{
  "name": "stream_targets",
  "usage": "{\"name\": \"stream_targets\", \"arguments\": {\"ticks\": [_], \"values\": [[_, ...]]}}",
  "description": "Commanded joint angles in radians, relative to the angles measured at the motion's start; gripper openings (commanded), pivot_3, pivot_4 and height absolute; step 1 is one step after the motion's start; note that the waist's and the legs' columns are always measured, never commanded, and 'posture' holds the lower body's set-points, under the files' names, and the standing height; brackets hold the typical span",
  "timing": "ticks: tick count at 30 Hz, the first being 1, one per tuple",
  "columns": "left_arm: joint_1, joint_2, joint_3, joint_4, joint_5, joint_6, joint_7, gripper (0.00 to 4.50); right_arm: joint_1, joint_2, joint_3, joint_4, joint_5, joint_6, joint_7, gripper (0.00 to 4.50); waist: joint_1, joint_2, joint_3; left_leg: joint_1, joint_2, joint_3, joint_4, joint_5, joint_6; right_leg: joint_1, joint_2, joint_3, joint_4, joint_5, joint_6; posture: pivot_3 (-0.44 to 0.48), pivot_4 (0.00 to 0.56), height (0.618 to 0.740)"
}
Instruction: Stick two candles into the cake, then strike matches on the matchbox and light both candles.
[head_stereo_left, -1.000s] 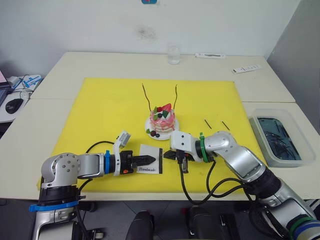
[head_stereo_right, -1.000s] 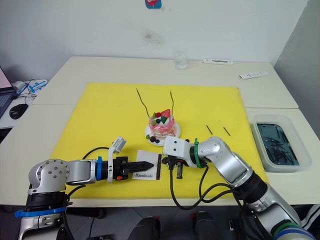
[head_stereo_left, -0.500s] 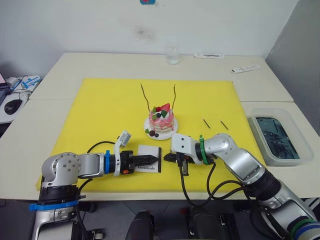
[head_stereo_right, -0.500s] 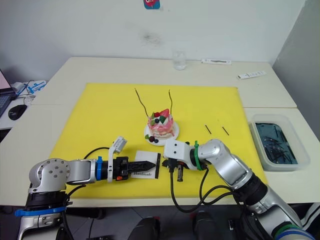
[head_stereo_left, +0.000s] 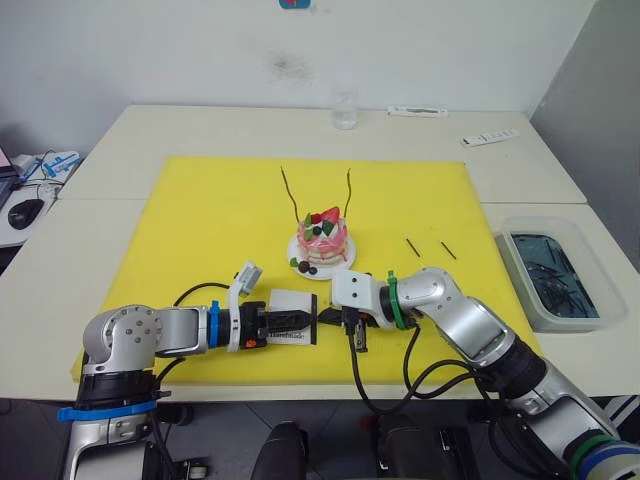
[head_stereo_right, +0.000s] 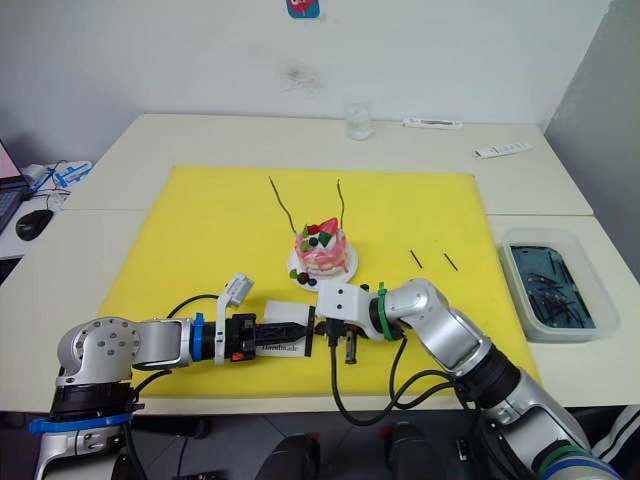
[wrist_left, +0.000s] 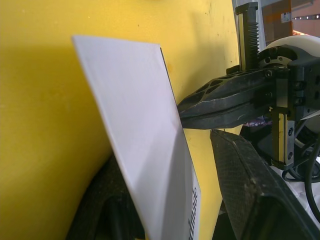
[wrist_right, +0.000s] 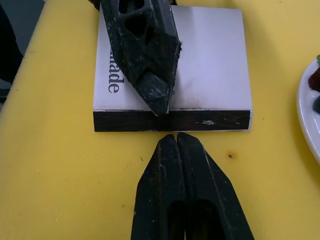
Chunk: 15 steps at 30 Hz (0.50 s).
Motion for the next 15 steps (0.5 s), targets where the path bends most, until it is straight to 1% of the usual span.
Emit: {"name": "stream_targets", "arguments": {"ticks": [1, 7, 10, 12, 13, 14, 15], "values": [[0.020, 0.008, 0.000, 0.048, 0.042, 0.022, 0.020, 2.25, -0.010, -0.008, -0.009, -0.014, -0.004, -0.014, 0.011, 0.00, 0.000, 0.000, 0.000, 0.000, 0.000, 0.000, 0.000, 0.000, 0.000, 0.000, 0.000, 0.000, 0.000, 0.000, 0.000, 0.000, 0.150, 0.740], [0.017, 0.005, 0.024, 0.070, 0.040, 0.024, 0.015, 2.25, -0.010, -0.006, -0.007, -0.019, -0.005, -0.010, 0.008, 0.00, -0.005, 0.000, 0.000, 0.000, 0.000, 0.000, 0.000, 0.000, 0.000, 0.000, 0.000, 0.000, 0.000, 0.000, 0.000, 0.000, 0.150, 0.740], [0.014, 0.003, 0.024, 0.075, 0.043, 0.025, 0.017, 1.66, -0.008, -0.006, -0.005, -0.024, -0.006, -0.008, 0.008, 0.00, -0.008, 0.000, 0.000, 0.001, 0.000, 0.000, 0.000, 0.000, 0.000, 0.000, 0.000, 0.000, 0.000, 0.000, 0.000, 0.000, 0.150, 0.740], [0.013, 0.005, 0.019, 0.075, 0.046, 0.026, 0.014, 1.10, -0.009, -0.006, -0.006, -0.023, -0.005, -0.008, 0.008, 0.00, -0.009, 0.000, 0.000, 0.001, 0.000, 0.000, 0.000, 0.000, 0.000, 0.000, 0.000, 0.000, 0.000, 0.000, 0.000, 0.000, 0.150, 0.740], [0.013, 0.006, 0.017, 0.075, 0.047, 0.026, 0.012, 0.69, -0.009, -0.006, -0.006, -0.023, -0.006, -0.009, 0.008, 0.00, -0.009, 0.000, 0.000, 0.001, 0.000, 0.000, 0.000, 0.000, 0.000, 0.000, 0.000, 0.000, 0.000, 0.000, 0.000, 0.000, 0.150, 0.740], [0.014, 0.006, 0.017, 0.074, 0.048, 0.026, 0.011, 0.52, -0.009, -0.006, -0.006, -0.024, -0.005, -0.008, 0.009, 0.00, -0.010, 0.000, 0.000, 0.000, 0.000, 0.000, 0.000, 0.000, 0.000, 0.000, 0.000, 0.000, 0.000, 0.000, 0.000, 0.000, 0.150, 0.740], [0.015, 0.006, 0.017, 0.073, 0.049, 0.027, 0.010, 0.25, -0.010, -0.007, -0.007, -0.025, -0.005, -0.007, 0.009, 0.00, -0.010, 0.000, 0.000, 0.001, 0.000, 0.000, 0.000, 0.000, 0.000, 0.000, 0.000, 0.000, 0.000, 0.000, 0.000, 0.000, 0.150, 0.740]]}}
